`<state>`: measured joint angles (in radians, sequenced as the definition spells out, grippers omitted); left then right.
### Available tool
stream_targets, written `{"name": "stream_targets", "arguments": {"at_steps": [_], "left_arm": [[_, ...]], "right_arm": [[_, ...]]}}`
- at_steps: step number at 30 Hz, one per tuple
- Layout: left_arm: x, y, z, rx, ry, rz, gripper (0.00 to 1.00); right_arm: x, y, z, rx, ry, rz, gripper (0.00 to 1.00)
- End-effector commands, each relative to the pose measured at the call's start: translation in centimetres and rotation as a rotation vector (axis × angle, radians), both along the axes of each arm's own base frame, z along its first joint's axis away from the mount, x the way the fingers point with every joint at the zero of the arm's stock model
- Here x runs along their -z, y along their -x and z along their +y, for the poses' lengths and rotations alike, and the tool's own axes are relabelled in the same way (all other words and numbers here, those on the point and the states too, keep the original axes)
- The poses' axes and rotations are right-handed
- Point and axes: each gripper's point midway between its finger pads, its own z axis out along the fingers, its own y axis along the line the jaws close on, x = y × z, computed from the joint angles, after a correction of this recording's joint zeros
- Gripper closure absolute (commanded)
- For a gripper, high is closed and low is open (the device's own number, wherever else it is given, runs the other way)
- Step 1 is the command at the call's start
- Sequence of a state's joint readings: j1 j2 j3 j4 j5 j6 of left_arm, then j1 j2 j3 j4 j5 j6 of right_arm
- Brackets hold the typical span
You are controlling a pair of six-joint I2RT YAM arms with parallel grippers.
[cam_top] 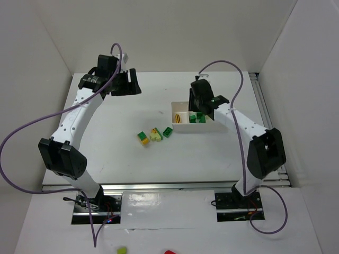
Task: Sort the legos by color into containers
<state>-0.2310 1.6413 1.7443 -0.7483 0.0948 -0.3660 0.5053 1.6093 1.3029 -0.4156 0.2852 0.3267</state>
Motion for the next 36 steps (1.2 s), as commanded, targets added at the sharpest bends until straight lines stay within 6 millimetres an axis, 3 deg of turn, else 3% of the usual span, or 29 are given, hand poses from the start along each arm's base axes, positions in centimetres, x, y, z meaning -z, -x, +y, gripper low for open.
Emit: {"name": "stream_targets", "arguments": {"at_steps": [1,5,6,8,11,13,14,15,16,19,22,23,27,29,31,32,36], "left_arm": [[-0.2,0.0,-0.3,0.029,0.014,-0.006,0.19],[-0.2,-0.2,-0.4,0.029,0.014,-0.006,0.19],[-0.2,-0.2,-0.4,0.029,0.014,-0.006,0.19],[-0.2,-0.2,-0.3,0.035,0.008,-0.009,0.19],[-0.2,-0.2,-0.3,0.035,0.008,-0.009,0.19],[-0.2,-0.2,-0.3,0.035,0.008,-0.009,0.19],[-0.2,-0.2,-0.3,0.035,0.008,-0.009,0.19],[-0.2,-0.2,-0.3,0.035,0.008,-0.009,0.19],[-0.2,-0.2,-0.5,0.042,0.013,-0.008,0.19],[0.1,-0.1,-0.4,0.042,0.012,0.001,0.19],[0.1,-0.1,-0.4,0.042,0.012,0.001,0.19],[0.0,-0.2,-0.6,0.049,0.019,-0.006,0.19],[0.0,-0.2,-0.6,0.049,0.019,-0.006,0.19],[0.3,-0.1,-0.6,0.049,0.017,0.003,0.19],[0.3,-0.1,-0.6,0.049,0.017,0.003,0.19],[0.3,-0.1,-0.6,0.049,0.017,0.003,0.19],[0.3,-0.1,-0.6,0.049,0.017,0.003,0.19]], "right_arm": [[2.3,-1.6,-0.8,0.079,-0.020,0.078,0.65],[3.2,-3.8,-1.5,0.139,-0.010,0.082,0.64],[2.8,-4.2,-1.1,0.132,-0.025,0.068,0.57],[3.2,-4.4,-1.0,0.110,-0.014,0.070,0.31],[2.7,-4.8,-1.0,0.111,-0.001,0.061,0.20],[1.4,-4.2,-1.1,0.103,0.010,0.045,0.21],[1.3,-3.6,-0.9,0.098,0.017,0.041,0.24],[-0.2,-2.9,-0.7,0.082,0.009,0.013,0.30],[0.2,-1.9,-0.5,0.057,0.022,0.012,0.33],[-0.4,1.9,2.7,-0.100,0.006,-0.004,0.39],[-0.1,6.8,7.2,-0.310,-0.033,0.023,0.42],[1.5,9.2,8.6,-0.384,-0.035,0.062,0.42],[4.6,12.9,10.3,-0.436,-0.088,0.184,0.36],[6.1,13.8,11.2,-0.445,-0.086,0.230,0.34],[6.8,13.1,11.0,-0.395,-0.065,0.243,0.34],[8.1,12.8,10.8,-0.366,-0.035,0.267,0.35],[9.3,9.7,10.4,-0.289,0.004,0.240,0.36]]}}
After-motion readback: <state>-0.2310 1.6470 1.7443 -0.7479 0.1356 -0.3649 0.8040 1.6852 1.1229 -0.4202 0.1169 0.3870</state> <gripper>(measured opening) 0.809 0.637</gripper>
